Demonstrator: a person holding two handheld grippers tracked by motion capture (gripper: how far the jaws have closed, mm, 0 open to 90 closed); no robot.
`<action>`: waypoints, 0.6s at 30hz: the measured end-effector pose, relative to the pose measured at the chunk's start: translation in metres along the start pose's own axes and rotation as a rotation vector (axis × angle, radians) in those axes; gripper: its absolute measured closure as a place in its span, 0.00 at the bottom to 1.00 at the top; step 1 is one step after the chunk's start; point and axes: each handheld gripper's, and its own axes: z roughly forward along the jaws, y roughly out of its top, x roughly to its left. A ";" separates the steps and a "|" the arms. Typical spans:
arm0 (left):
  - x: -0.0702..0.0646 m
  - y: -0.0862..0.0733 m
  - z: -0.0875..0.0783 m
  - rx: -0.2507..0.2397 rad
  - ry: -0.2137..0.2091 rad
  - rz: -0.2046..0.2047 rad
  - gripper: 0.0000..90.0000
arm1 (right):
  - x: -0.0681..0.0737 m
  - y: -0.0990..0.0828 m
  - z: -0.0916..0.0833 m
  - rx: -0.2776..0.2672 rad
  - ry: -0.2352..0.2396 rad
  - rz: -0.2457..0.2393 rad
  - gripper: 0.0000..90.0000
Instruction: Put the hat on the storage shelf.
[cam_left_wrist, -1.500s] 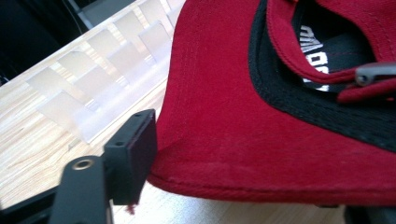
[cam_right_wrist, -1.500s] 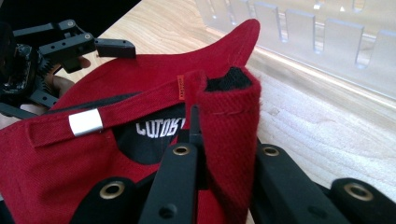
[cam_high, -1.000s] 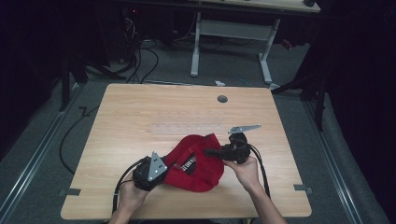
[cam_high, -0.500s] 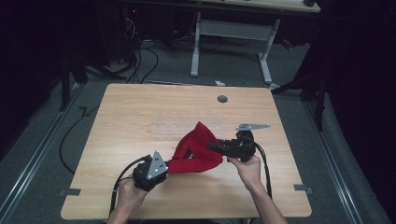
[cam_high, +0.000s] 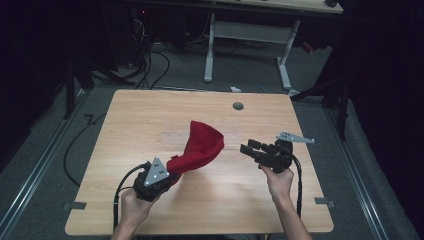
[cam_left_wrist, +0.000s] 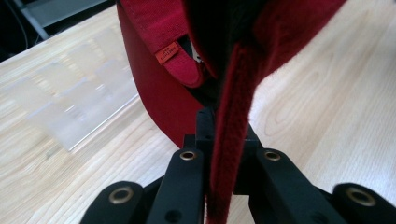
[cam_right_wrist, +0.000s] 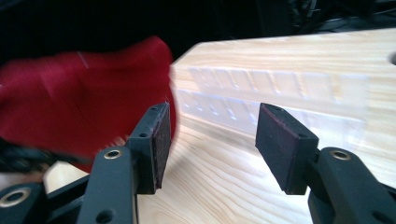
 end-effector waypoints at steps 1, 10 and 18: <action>0.002 0.002 -0.002 -0.008 0.002 -0.012 0.95 | -0.001 -0.004 0.000 0.021 -0.028 -0.008 0.51; 0.019 0.022 -0.011 -0.077 0.028 -0.090 0.95 | -0.027 -0.050 0.022 0.252 -0.318 -0.098 0.45; 0.029 0.037 -0.013 -0.105 0.075 -0.123 0.95 | -0.037 -0.070 0.025 0.293 -0.432 -0.129 0.43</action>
